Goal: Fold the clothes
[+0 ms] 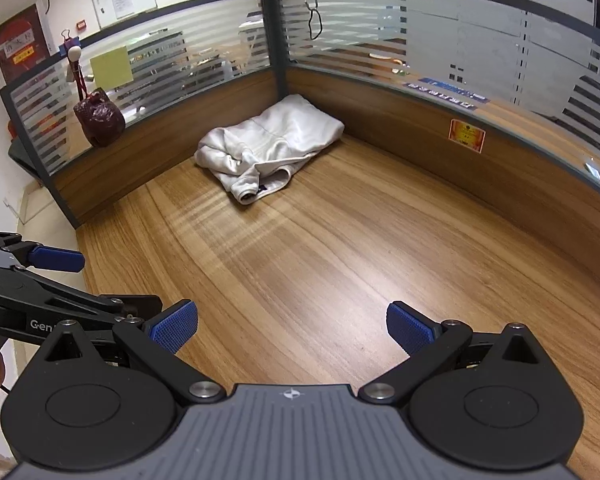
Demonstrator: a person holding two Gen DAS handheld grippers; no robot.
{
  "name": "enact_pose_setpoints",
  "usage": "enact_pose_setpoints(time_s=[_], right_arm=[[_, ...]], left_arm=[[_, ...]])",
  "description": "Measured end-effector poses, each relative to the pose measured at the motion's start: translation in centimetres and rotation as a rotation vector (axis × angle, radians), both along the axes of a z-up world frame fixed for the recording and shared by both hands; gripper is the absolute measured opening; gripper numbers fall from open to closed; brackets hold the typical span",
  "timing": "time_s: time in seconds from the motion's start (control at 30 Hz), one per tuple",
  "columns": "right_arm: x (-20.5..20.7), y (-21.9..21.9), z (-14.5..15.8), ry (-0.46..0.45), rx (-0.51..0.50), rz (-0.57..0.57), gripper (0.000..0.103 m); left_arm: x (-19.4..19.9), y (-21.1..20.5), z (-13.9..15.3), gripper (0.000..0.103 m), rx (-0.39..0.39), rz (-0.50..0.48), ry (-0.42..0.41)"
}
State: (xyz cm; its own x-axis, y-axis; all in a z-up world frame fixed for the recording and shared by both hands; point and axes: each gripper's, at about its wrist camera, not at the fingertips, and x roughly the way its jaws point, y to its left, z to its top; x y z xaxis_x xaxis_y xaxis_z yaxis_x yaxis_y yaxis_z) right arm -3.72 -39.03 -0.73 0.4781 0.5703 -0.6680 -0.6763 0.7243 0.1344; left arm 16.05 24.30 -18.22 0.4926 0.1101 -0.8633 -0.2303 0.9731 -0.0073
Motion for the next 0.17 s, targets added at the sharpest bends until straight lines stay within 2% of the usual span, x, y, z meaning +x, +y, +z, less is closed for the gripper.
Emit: enact_pose_setpoints(time_s=[0.17], right_arm=[[0.19,0.46,-0.10,0.008,0.003,-0.011,0.102]], left_arm=[[0.86,-0.18,0.23,0.102,0.031,-0.052,-0.004]])
